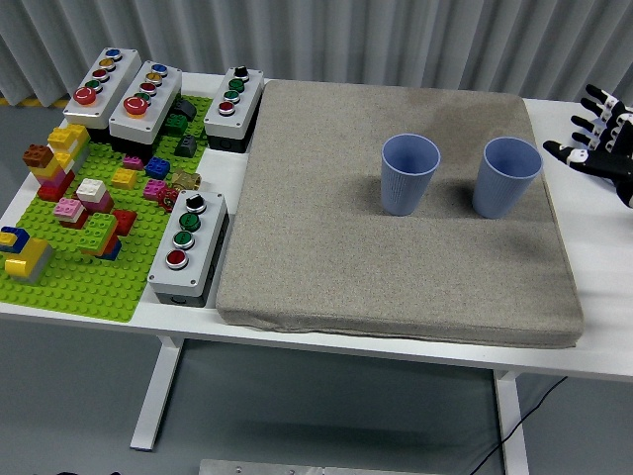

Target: Pick cup pour cup place

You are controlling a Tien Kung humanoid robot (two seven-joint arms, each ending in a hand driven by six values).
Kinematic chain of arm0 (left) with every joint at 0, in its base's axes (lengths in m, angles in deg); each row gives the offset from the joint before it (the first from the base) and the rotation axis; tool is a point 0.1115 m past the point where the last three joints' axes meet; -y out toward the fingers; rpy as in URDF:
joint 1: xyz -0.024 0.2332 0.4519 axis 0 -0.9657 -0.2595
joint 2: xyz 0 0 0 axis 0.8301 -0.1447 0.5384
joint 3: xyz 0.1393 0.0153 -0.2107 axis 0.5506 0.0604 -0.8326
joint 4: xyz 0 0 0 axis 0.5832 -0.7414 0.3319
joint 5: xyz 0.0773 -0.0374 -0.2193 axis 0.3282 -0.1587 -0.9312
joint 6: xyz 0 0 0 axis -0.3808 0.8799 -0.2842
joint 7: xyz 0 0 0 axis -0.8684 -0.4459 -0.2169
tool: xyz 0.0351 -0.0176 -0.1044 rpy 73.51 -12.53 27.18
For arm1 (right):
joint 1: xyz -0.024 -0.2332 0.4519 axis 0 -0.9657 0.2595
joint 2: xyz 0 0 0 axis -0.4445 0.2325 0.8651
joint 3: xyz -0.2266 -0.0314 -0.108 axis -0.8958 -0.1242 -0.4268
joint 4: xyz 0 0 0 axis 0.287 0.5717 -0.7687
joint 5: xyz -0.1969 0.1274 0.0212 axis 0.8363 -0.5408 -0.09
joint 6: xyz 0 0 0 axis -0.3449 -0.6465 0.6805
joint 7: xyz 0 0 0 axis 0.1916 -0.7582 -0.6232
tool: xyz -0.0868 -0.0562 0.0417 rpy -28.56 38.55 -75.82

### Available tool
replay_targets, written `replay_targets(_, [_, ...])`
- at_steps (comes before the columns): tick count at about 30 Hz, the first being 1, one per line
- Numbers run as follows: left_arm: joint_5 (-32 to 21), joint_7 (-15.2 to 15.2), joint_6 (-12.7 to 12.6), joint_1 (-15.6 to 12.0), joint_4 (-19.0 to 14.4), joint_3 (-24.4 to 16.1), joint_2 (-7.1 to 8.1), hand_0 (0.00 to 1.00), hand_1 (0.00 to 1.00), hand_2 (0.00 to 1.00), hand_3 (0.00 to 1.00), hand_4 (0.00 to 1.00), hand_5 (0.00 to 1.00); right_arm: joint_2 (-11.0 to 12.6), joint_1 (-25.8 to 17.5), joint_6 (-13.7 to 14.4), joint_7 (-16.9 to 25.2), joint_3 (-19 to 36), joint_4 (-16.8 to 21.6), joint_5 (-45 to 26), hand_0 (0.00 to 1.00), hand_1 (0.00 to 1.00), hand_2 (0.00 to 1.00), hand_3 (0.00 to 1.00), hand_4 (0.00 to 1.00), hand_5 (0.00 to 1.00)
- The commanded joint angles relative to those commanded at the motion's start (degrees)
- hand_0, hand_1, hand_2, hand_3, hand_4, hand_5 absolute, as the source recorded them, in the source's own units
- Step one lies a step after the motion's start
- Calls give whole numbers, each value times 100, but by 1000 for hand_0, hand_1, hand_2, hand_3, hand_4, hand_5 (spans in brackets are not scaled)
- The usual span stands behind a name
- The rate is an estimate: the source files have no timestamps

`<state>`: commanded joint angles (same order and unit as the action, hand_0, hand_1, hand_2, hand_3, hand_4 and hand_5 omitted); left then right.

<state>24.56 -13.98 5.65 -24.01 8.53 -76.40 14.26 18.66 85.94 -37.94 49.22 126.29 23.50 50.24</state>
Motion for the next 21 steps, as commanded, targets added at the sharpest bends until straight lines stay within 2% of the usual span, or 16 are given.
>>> replay_targets(10, [10,-7,19,35,0,39,-30,771,765,823,680,503,998,-219,-353,182,135,119,-55,0,967,930,998,998,870,125])
replay_targets(21, [22,-11,38,58,0,76,-62,771,765,823,679,503,998,-342,-662,307,212,-119,-205,-99,954,920,998,998,868,131])
